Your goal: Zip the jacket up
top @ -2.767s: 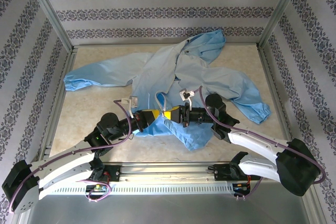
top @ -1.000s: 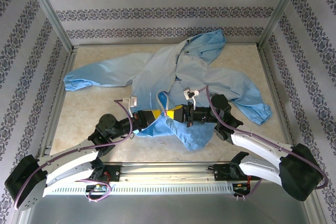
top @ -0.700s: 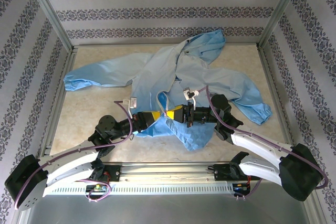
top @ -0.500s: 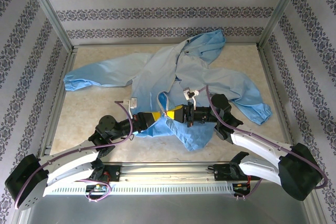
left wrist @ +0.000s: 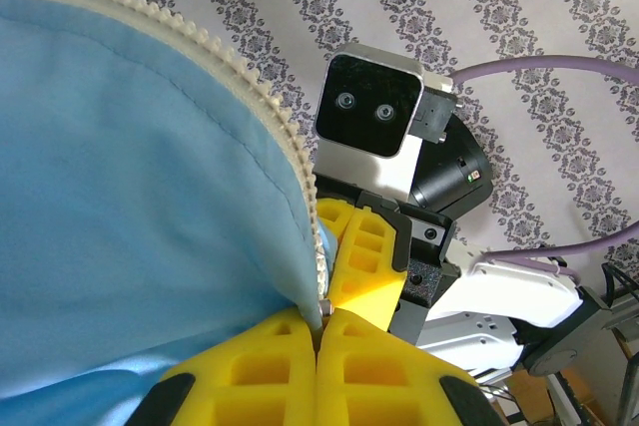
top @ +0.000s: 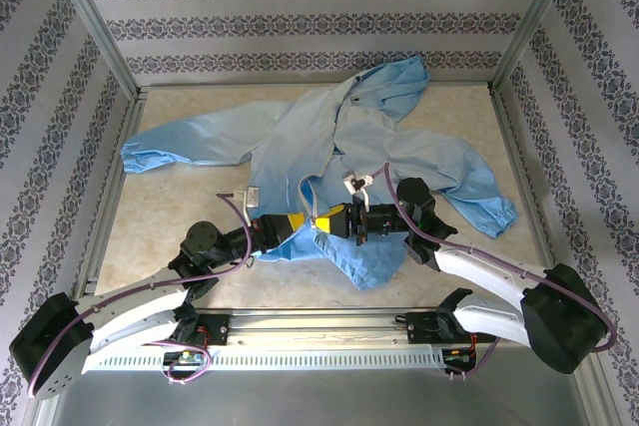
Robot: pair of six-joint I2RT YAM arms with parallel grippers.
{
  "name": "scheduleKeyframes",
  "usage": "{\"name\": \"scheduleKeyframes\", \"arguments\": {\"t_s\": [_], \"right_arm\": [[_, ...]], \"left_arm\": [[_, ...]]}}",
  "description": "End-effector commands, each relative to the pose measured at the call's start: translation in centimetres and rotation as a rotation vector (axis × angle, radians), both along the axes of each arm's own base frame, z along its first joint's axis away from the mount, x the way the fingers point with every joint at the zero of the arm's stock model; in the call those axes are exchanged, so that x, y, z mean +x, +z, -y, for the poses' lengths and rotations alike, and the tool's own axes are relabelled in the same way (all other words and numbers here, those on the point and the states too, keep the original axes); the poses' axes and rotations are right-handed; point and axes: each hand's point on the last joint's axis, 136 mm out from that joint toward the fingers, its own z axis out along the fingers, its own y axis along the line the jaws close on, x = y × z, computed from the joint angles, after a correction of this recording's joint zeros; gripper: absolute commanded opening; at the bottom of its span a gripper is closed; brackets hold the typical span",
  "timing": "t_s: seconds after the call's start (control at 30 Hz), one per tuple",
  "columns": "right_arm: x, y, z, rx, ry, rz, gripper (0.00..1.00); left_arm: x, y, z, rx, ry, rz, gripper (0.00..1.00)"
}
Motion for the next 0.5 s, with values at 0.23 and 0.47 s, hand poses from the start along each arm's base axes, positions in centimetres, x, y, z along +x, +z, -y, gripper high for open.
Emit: {"name": "scheduleKeyframes", "arguments": {"t_s": [0.23,0.47], "right_arm": [[-0.23,1.99,0.5,0.057,0.049,0.158,0.0],[0.05,2.22,0.67,0.069,0.045,0.174,0.0]], "left_arm": [[-0.56,1.73,-0.34,-0.054,-0.02,0.062,0.0],[-0.76,1.84,-0.15,-0.051,-0.037,0.073,0.0]]}}
